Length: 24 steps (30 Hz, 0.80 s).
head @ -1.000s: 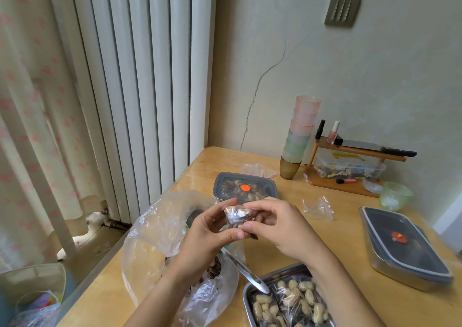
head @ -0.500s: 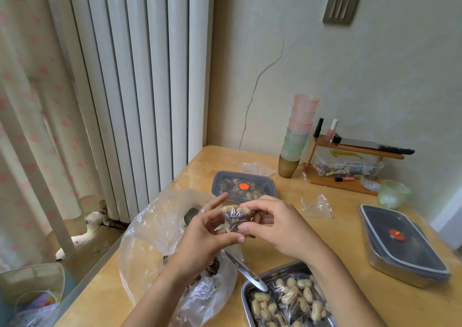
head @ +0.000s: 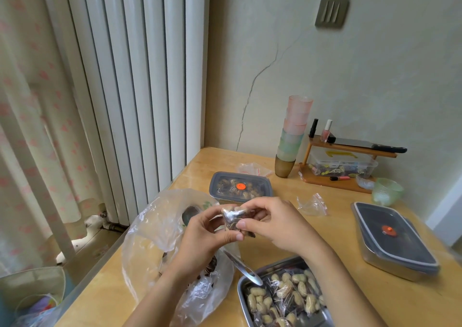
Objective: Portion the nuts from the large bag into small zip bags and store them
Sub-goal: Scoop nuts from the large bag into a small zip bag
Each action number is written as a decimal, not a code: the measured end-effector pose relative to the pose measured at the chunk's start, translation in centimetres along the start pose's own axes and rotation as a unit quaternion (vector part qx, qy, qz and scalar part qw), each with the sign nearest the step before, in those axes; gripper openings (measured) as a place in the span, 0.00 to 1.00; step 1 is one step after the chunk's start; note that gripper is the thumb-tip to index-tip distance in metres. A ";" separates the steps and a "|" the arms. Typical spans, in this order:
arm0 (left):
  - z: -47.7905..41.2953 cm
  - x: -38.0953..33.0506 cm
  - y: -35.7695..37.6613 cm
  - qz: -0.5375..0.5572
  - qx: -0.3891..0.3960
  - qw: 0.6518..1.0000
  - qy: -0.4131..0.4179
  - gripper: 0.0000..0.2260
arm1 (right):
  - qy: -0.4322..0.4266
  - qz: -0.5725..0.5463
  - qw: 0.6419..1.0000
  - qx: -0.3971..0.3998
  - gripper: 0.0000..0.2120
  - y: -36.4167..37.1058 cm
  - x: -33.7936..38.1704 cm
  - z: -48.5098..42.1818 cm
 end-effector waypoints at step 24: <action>6.4 -0.8 10.6 -0.636 0.126 0.761 -0.015 0.31 | 0.215 0.100 0.947 0.218 0.16 -3.5 0.0 12.3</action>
Point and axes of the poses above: each hand's wrist, its own z-axis away from the middle knuckle, its own y-axis out of the palm, x = y × z, the point moved 6 cm from there along -z, towards the middle knuckle, and after that the axes turned 9 degrees about -y, right-handed, at the moved point
